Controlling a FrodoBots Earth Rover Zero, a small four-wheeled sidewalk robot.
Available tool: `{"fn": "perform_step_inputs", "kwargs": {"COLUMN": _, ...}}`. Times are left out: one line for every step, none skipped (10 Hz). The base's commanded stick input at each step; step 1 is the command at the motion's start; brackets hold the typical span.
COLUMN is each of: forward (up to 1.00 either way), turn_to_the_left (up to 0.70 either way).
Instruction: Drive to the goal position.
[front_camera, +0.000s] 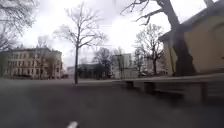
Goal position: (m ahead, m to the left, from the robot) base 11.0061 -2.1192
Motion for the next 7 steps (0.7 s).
{"fn": "perform_step_inputs", "kwargs": {"forward": 1.0, "turn_to_the_left": 0.0}}
{"fn": "perform_step_inputs", "kwargs": {"forward": 1.0, "turn_to_the_left": 0.0}}
{"fn": "perform_step_inputs", "kwargs": {"forward": 1.0, "turn_to_the_left": 0.0}}
{"fn": "perform_step_inputs", "kwargs": {"forward": 1.0, "turn_to_the_left": 0.0}}
{"fn": "perform_step_inputs", "kwargs": {"forward": 1.0, "turn_to_the_left": 0.0}}
{"fn": "perform_step_inputs", "kwargs": {"forward": 1.0, "turn_to_the_left": 0.0}}
{"fn": "perform_step_inputs", "kwargs": {"forward": 1.0, "turn_to_the_left": 0.0}}
